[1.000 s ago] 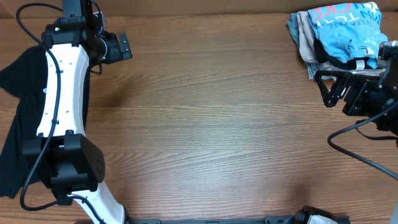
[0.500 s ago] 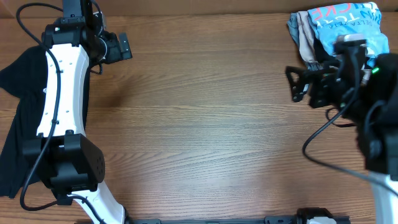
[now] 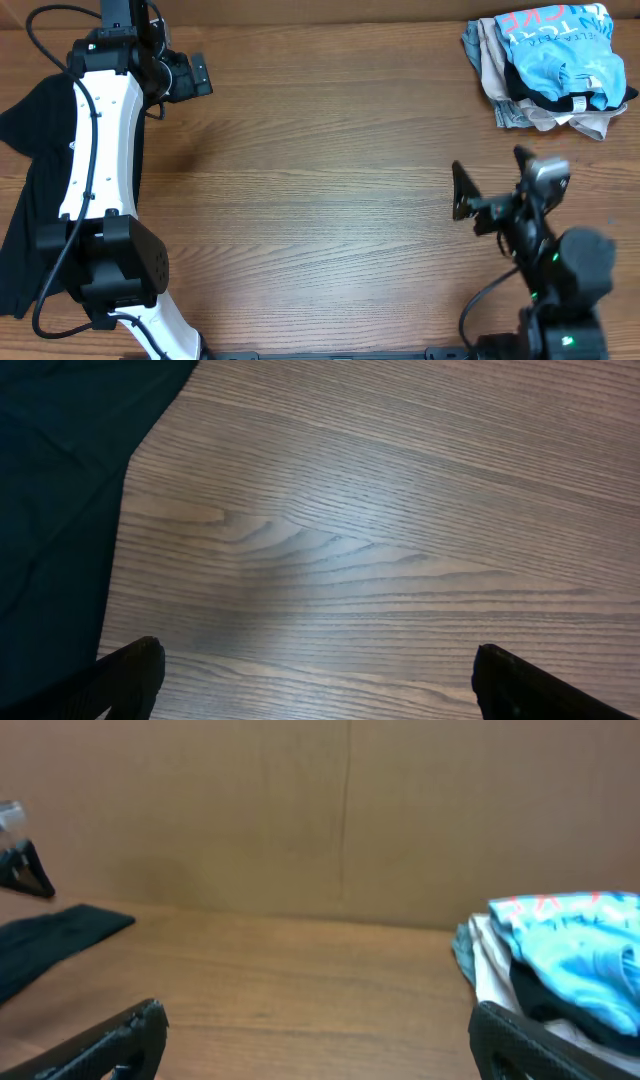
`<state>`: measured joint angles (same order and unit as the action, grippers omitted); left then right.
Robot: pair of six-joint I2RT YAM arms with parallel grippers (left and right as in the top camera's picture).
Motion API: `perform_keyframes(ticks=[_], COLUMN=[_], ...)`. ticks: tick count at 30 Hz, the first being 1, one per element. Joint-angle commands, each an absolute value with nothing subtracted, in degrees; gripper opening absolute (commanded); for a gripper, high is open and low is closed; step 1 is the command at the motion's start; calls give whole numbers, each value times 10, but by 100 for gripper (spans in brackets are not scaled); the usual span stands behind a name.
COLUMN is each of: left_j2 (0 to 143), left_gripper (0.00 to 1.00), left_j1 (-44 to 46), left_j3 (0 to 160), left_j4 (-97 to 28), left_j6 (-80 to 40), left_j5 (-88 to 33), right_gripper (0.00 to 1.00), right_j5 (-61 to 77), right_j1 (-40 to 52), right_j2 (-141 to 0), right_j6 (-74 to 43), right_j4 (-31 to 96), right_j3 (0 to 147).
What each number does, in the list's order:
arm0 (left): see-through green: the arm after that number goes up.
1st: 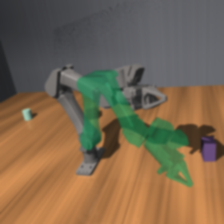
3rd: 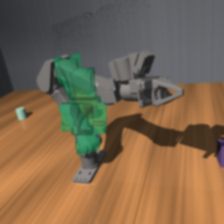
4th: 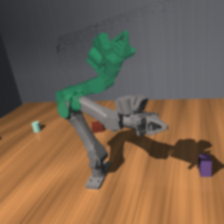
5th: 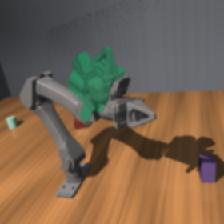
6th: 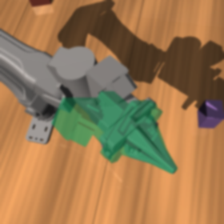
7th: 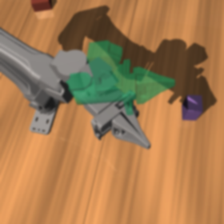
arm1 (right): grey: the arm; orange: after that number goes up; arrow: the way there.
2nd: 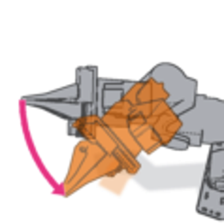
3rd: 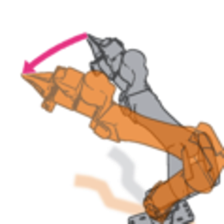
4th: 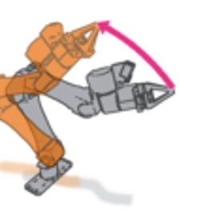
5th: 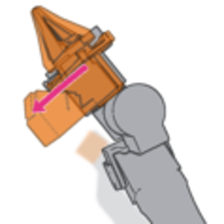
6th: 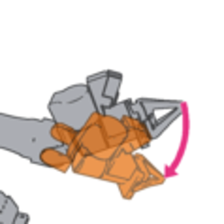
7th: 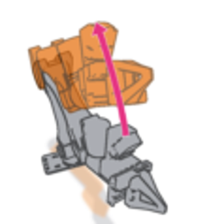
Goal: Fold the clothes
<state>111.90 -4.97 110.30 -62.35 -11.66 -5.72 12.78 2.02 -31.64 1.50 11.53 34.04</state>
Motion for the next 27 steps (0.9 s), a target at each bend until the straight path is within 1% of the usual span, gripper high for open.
perform_keyframes(ticks=[1,9,13,17,20,27], left_j2=[1122,1122,1122,1122,1122,1122], left_gripper=[100,100,100,100,100,100], left_j1=[-48,-48,-48,-48,-48,-48], left_j3=[1106,1106,1106,1106,1106,1106], left_j4=[-623,-623,-623,-623,-623,-623], left_j6=[-120,-120,-120,-120,-120,-120], left_j5=[-54,-54,-54,-54,-54,-54], right_gripper=[100,100,100,100,100,100], right_j5=[86,69,69,68,64,51], right_j1=[34,46,46,46,45,46], right_j2=[-248,-135,-75,-27,-4,-1], right_j6=[15,15,15,15,15,15], right_j4=[72,-12,-23,-23,0,45], right_j3=[241,86,33,4,4,4])
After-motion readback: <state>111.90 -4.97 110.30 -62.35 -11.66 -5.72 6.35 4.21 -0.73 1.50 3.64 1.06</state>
